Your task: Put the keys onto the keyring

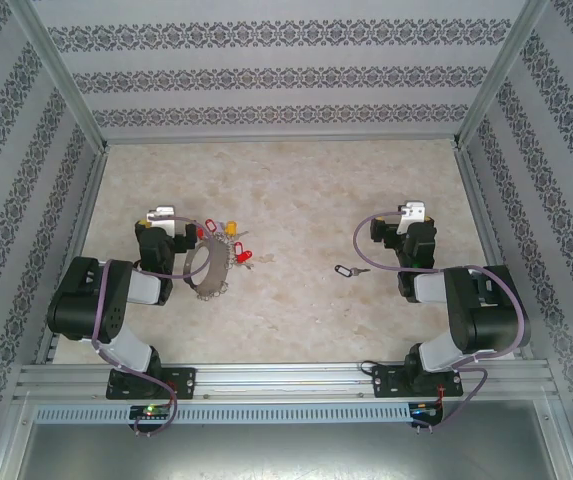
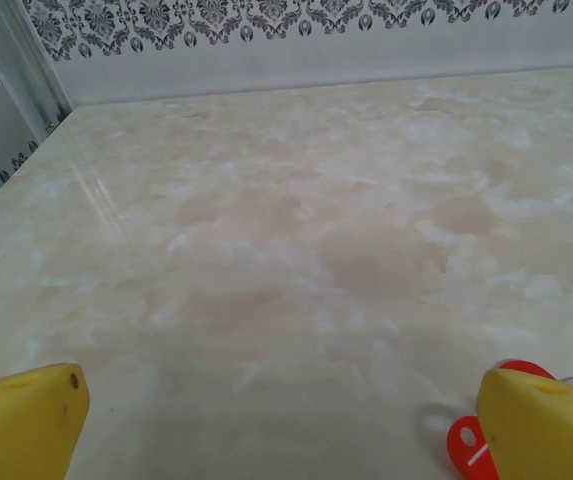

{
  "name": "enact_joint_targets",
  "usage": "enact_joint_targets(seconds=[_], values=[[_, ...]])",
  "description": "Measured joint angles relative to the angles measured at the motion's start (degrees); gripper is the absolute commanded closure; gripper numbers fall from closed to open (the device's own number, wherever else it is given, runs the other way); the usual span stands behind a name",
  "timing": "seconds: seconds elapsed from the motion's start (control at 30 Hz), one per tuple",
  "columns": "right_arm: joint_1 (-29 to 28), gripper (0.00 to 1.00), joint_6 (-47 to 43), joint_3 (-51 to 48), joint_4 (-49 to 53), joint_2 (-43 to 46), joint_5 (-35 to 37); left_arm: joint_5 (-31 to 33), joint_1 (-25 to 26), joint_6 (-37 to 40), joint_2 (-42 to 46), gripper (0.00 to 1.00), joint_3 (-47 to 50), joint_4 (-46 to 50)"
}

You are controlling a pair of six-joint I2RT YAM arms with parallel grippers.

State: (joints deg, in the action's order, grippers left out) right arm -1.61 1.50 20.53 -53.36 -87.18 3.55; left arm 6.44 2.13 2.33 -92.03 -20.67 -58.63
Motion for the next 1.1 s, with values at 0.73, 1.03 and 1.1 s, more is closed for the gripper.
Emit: enact_joint_targets(seconds=[0.73,1.03,1.1], values=[[0.00,0.02,0.00,0.00,0.00,0.00,-0.02,-6.25,0.00,0.07,0.15,0.00,1.51,0.94],[0.00,0.02,0.00,0.00,0.00,0.00,0.00,-5.99,0.00,0.02,0.15,0.00,1.53,0.81],[0.00,0.02,0.00,0.00,0.00,0.00,0.00,-5.77,0.00,0.02,0.15,0.00,1.53,0.81]])
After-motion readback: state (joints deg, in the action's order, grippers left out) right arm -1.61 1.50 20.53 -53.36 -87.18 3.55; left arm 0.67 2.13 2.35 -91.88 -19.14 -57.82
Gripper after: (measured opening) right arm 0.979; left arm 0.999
